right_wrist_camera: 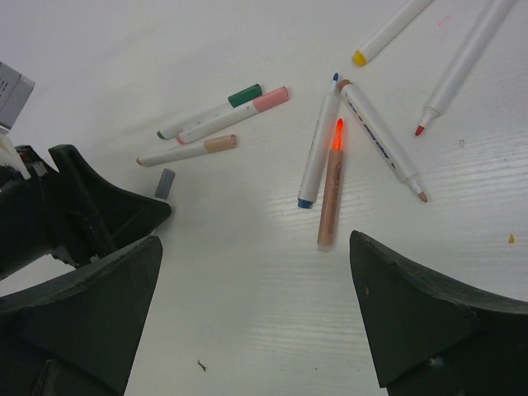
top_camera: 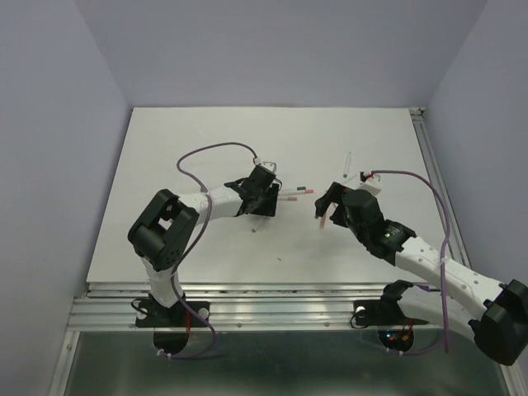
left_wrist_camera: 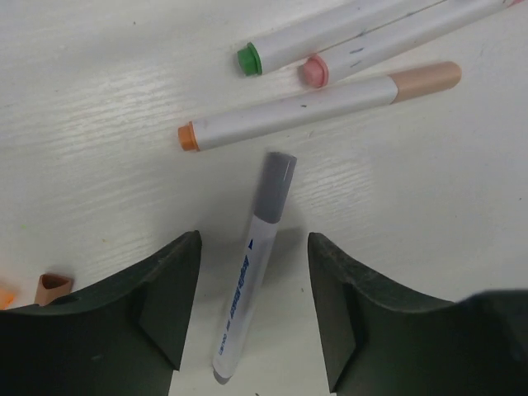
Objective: Open the pen caps
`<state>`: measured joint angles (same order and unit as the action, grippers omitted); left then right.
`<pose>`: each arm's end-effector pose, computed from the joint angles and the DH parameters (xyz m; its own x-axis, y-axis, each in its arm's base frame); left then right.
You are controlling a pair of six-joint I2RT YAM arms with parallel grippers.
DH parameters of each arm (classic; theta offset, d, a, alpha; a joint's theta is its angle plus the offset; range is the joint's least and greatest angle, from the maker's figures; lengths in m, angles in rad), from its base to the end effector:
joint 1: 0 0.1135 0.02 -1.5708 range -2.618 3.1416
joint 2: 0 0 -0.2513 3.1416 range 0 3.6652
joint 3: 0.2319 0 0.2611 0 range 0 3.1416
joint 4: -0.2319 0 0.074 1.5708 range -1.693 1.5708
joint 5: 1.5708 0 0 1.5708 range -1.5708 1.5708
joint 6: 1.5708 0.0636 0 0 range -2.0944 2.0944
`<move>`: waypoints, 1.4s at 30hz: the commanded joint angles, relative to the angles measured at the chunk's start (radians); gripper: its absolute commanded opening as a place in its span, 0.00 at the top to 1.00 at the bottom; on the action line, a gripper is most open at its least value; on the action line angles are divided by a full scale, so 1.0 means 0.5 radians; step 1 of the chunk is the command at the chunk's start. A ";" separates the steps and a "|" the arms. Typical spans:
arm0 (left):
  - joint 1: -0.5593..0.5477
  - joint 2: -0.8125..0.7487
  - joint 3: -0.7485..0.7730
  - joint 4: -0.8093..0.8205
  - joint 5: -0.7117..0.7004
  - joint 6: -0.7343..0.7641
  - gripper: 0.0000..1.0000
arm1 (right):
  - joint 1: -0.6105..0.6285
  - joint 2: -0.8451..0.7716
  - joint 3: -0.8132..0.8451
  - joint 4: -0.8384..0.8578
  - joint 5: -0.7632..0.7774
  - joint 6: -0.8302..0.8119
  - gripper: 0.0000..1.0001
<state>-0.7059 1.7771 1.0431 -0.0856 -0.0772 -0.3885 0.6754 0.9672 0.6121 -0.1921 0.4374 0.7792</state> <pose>0.3031 -0.2520 0.1334 -0.7446 0.1385 -0.6530 0.3508 0.9134 -0.2064 0.2111 0.1346 0.2198 -0.4885 0.4243 -0.7625 0.0833 0.8925 0.4433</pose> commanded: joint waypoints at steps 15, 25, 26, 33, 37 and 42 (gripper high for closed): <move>-0.193 0.204 -0.092 -0.225 -0.260 -0.011 0.93 | 0.005 0.020 -0.037 0.130 -0.019 0.012 0.00; -0.291 -0.206 -0.242 -0.081 -0.226 -0.076 1.00 | 0.005 -0.118 -0.129 0.310 -0.150 0.034 0.00; -0.312 -0.350 -0.276 0.017 -0.193 -0.073 1.00 | 0.005 -0.155 -0.159 0.447 -0.230 0.022 0.00; -0.371 -0.909 -0.644 0.609 0.332 -0.116 1.00 | 0.005 -0.137 -0.295 0.859 -0.644 -0.086 0.00; -0.414 -1.182 -0.761 0.818 0.378 -0.174 1.00 | 0.005 0.031 -0.279 1.095 -0.923 -0.031 0.00; -0.438 -1.278 -0.816 0.825 0.345 -0.229 1.00 | 0.008 0.149 -0.279 1.338 -1.129 0.061 0.00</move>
<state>-0.9154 1.1671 0.6613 0.2535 0.0723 -0.4744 0.6754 1.0210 0.4866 0.2829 0.0006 0.7841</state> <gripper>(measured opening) 0.070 0.998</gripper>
